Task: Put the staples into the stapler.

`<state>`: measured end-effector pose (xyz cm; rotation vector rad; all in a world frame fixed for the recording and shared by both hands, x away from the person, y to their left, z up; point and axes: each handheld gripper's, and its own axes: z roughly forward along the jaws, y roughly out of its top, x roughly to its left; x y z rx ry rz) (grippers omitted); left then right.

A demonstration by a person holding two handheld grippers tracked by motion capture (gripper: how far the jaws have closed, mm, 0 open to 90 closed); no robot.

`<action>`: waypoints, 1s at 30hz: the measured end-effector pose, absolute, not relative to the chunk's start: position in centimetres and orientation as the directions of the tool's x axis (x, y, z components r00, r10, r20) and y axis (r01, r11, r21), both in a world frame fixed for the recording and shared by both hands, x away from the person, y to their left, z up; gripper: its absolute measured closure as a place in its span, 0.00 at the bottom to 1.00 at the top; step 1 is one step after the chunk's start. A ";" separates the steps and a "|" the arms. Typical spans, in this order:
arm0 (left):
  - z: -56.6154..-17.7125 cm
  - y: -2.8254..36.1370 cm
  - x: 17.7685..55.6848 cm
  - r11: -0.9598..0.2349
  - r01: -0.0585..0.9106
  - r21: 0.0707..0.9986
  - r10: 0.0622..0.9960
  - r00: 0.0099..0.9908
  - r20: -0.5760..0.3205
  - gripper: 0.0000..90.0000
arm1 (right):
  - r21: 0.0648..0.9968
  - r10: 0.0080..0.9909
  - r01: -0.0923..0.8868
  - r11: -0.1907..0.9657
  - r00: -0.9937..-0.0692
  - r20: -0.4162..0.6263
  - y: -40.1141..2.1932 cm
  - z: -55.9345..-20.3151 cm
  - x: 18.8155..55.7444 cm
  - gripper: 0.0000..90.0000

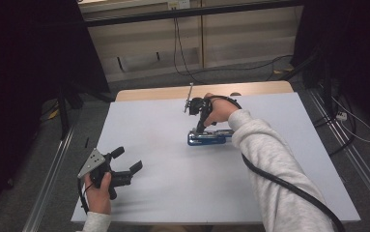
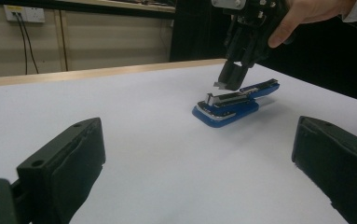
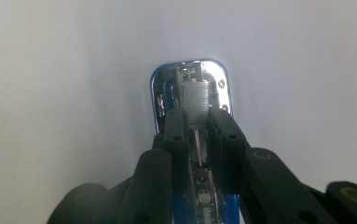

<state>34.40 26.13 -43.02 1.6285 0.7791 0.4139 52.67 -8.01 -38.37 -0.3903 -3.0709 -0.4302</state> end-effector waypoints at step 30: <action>-43.2 25.9 34.5 -0.061 0.263 0.963 0.682 0.715 -0.152 0.03 | 0.269 0.216 0.221 0.938 -0.975 0.048 -8.0 -39.2 52.6 0.88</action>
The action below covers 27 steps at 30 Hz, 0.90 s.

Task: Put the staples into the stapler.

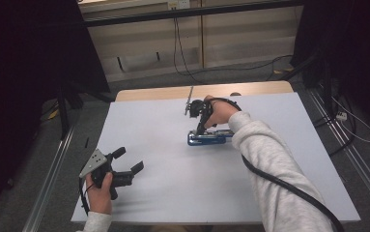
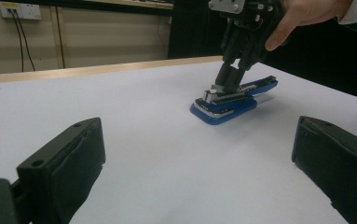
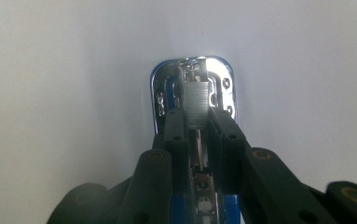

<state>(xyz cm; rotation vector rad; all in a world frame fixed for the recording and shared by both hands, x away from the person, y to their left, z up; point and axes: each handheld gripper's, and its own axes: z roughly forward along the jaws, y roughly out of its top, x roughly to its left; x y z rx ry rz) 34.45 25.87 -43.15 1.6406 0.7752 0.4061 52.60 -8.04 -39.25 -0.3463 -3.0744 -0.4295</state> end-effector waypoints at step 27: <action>-43.1 25.9 34.4 -0.060 0.262 0.963 0.687 0.711 -0.150 0.03 | 0.260 0.202 0.207 0.943 -0.978 0.045 -7.8 -39.3 52.6 0.88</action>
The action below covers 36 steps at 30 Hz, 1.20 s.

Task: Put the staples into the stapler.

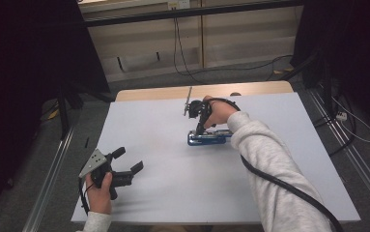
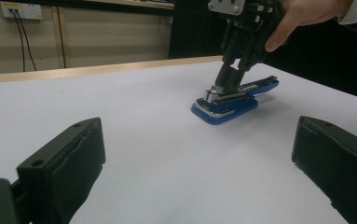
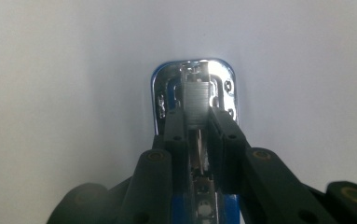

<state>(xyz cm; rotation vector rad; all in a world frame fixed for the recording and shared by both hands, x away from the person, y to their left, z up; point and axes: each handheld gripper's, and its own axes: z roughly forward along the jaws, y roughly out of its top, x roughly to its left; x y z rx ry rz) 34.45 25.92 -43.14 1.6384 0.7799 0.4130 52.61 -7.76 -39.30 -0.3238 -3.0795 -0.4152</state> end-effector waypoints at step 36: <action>-43.2 25.5 34.6 -0.054 0.272 0.961 0.682 0.713 -0.163 0.03 | 0.398 0.296 0.284 0.872 -0.955 0.033 -9.8 -38.4 51.9 0.66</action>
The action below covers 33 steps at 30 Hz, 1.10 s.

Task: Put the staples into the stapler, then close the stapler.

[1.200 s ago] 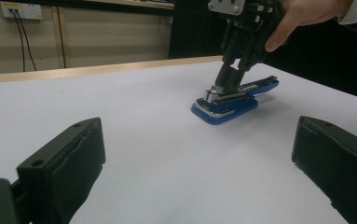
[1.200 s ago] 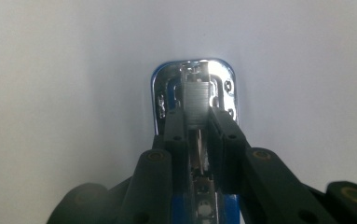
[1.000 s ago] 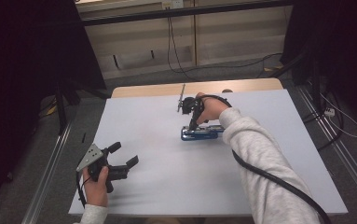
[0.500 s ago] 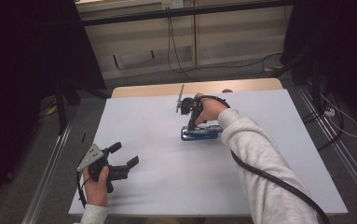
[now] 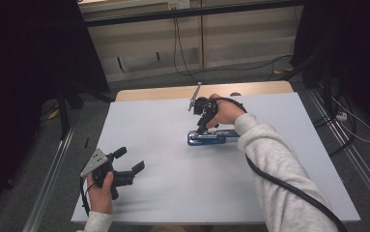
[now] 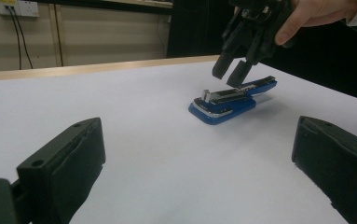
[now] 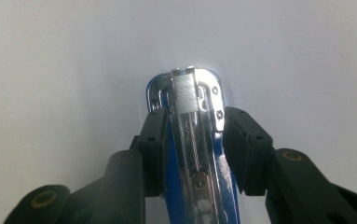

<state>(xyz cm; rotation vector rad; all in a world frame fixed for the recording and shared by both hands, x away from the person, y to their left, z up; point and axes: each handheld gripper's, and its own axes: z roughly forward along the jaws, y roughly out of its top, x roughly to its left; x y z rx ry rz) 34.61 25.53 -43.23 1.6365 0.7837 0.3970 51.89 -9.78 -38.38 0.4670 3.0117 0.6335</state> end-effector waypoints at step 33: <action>-42.7 20.1 36.5 -0.121 0.304 0.945 0.619 0.767 -0.167 0.03 | 0.567 0.560 0.489 0.663 -0.826 0.056 -21.3 -38.6 47.3 0.26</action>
